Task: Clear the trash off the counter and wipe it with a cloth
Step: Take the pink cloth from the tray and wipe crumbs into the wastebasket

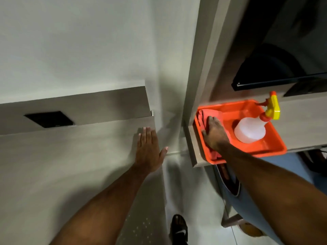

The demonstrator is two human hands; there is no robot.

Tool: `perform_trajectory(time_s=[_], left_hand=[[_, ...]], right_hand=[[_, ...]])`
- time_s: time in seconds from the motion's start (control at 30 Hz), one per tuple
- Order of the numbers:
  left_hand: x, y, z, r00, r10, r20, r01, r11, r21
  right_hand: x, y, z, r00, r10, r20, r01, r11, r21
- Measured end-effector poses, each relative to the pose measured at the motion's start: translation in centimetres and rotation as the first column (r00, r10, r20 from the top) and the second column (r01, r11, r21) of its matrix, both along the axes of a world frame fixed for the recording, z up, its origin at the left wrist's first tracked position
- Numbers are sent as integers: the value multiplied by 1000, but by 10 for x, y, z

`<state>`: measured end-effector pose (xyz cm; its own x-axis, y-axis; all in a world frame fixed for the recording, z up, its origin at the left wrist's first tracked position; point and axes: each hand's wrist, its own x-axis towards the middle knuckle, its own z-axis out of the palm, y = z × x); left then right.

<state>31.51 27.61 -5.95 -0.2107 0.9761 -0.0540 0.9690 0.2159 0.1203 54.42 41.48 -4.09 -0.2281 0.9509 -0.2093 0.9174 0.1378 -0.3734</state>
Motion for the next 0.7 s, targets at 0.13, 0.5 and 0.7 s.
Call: perform_trajectory(time_s=[0.13, 0.5, 0.7], left_hand=[[1, -4, -13, 1000, 27, 2, -27, 1000, -6], [-2, -115, 4, 988, 128, 91, -141, 978, 152], [17, -164, 13, 966, 121, 231, -181, 948, 262]], right_hand=[[0, 11, -21, 991, 37, 130, -44, 998, 52], [-11, -37, 11, 998, 68, -8, -56, 885, 462], [-25, -156, 54, 934, 177, -310, 34, 821, 570]])
